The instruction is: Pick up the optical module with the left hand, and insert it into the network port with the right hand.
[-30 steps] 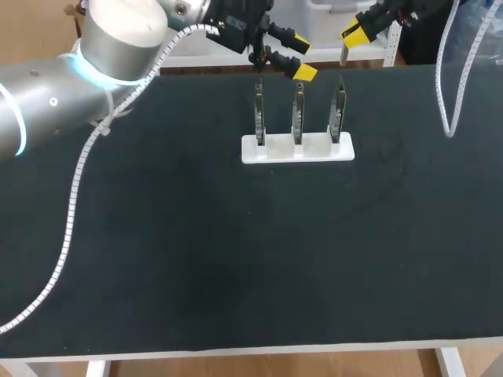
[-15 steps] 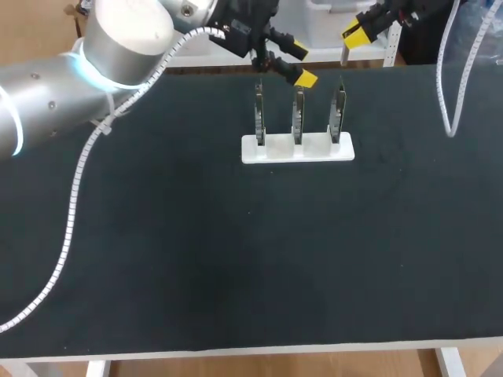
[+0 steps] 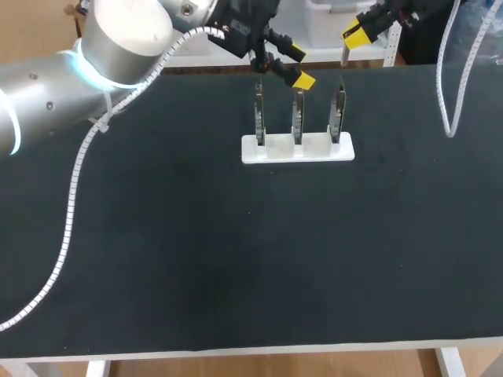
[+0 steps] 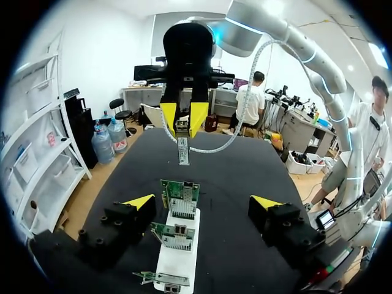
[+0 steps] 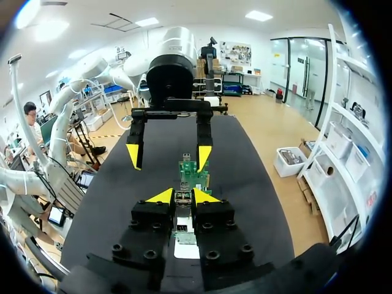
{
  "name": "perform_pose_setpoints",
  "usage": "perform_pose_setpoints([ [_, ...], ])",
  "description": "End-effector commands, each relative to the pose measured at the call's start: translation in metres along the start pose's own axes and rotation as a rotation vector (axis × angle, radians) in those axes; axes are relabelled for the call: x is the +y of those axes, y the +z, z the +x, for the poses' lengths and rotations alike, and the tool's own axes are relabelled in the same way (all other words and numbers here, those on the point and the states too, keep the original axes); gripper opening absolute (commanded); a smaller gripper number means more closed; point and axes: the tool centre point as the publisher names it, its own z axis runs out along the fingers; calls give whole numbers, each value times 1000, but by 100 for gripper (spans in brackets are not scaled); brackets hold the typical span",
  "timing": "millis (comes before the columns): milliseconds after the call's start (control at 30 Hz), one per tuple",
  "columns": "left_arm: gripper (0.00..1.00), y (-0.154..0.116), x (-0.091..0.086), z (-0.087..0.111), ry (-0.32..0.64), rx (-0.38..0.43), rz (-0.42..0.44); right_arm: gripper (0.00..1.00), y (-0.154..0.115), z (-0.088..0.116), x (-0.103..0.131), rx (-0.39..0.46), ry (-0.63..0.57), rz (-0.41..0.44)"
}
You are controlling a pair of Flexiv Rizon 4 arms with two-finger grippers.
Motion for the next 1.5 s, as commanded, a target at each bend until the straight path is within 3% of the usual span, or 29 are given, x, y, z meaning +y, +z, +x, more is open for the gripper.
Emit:
perform_pose_setpoints([
  [33, 100, 0, -3, 1, -4, -18, -7, 0, -1, 0, 1, -1, -1, 0],
  [1500, 100, 0, -3, 1, -10, -20, -10, 0, 9, 13, 22, 26, 39, 57],
])
